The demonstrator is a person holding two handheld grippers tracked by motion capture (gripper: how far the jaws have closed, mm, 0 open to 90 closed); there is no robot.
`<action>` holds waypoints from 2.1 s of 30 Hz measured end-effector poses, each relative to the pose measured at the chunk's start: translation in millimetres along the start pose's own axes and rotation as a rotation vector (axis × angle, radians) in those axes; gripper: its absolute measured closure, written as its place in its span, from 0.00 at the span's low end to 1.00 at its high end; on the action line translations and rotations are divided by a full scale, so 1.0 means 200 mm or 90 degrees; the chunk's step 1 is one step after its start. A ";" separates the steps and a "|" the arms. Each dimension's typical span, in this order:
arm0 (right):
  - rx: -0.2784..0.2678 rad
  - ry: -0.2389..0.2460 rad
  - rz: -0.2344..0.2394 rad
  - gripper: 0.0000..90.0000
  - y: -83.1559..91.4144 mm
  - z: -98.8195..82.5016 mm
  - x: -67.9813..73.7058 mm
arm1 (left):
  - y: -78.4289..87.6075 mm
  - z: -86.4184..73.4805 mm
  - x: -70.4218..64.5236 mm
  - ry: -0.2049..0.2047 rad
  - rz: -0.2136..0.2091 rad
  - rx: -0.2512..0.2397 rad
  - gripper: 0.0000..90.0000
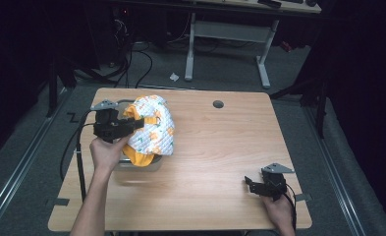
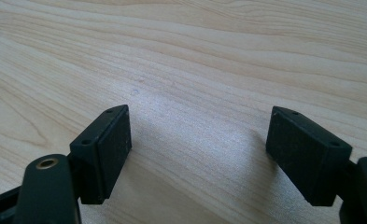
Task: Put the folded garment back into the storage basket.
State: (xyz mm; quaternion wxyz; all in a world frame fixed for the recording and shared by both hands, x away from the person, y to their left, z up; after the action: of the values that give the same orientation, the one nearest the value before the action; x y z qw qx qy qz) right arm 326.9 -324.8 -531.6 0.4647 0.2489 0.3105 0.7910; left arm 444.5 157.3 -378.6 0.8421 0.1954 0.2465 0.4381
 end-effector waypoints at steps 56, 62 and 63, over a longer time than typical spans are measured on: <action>0.000 0.001 0.000 0.25 0.00 0.00 0.00 | -0.39 -0.19 0.20 -0.093 0.186 0.183 0.78; 0.000 0.001 -0.001 0.25 0.00 0.00 0.00 | -0.40 -0.20 0.22 -0.084 0.217 0.203 0.68; 0.000 0.001 -0.001 0.25 0.00 0.00 0.00 | -0.40 -0.20 0.22 -0.084 0.217 0.203 0.66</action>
State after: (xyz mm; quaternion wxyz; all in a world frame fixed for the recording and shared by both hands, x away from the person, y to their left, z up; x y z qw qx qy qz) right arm 326.9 -324.8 -531.5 0.4649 0.2484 0.3111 0.7908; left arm 494.1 154.5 -464.5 0.7290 0.3924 0.2207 0.5157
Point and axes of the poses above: each handheld gripper's, and its own axes: y roughly backward along the jaws, z roughly out of its top, x roughly to its left, the point moved 2 cm from there along -y, roughly forward along the jaws, and after that the axes turned 9 degrees about z, right-handed, at the moved point
